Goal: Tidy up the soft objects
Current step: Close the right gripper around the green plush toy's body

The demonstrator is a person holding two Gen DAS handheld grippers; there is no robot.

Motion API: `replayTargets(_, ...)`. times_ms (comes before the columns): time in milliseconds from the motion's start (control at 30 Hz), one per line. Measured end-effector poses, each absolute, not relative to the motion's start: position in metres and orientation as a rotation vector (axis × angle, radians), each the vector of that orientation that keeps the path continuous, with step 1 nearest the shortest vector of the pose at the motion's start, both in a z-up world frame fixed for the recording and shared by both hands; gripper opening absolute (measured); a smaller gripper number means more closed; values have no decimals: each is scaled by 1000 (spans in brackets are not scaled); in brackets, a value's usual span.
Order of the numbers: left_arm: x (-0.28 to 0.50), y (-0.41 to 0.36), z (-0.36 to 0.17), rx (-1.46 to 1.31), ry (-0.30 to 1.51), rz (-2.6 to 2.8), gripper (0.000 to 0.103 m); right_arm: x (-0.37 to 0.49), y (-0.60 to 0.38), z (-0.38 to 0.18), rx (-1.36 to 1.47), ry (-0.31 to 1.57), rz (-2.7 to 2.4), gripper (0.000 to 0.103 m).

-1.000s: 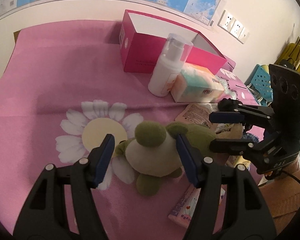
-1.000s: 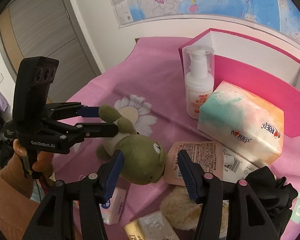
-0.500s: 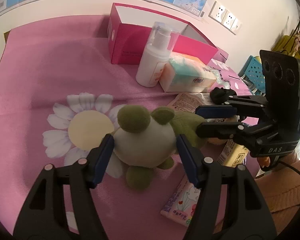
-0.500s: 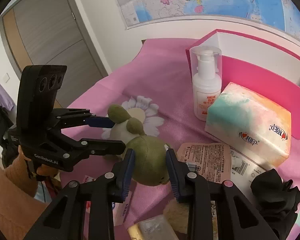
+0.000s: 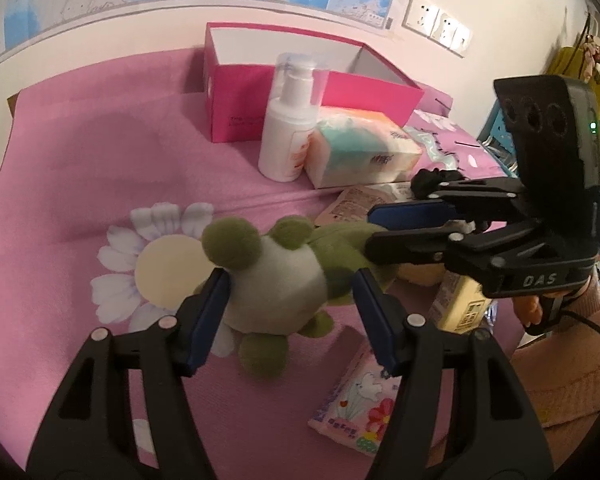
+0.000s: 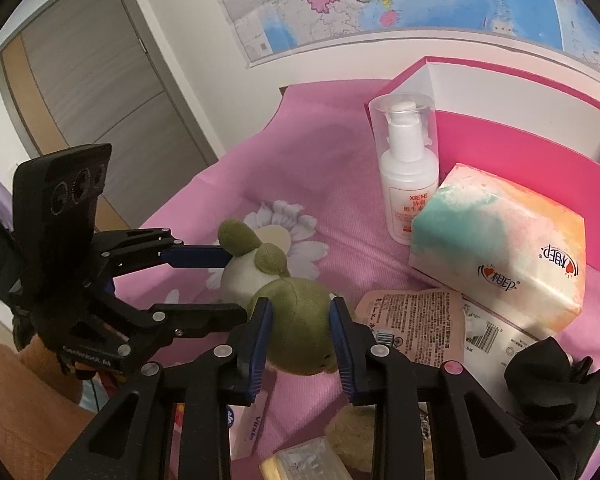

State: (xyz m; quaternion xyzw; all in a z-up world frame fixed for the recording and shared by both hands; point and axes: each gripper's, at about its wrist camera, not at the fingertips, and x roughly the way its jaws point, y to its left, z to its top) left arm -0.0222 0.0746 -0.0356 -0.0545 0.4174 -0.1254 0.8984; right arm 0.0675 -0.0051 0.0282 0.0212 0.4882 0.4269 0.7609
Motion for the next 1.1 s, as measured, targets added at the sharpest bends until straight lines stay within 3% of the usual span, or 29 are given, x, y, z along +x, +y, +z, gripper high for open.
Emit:
replayTargets(500, -19, 83, -43, -118, 879, -217, 66, 70, -5, 26, 59, 1076, 922, 29)
replayTargets(567, -18, 84, -45, -127, 882, -227, 66, 70, -6, 25, 62, 1085, 915, 36)
replayTargets(833, -15, 88, -48, -140, 880, -244, 69, 69, -7, 25, 62, 1092, 921, 39)
replayTargets(1100, -10, 89, -49, -154, 877, -296, 69, 67, -2, 27, 38, 1083, 918, 34)
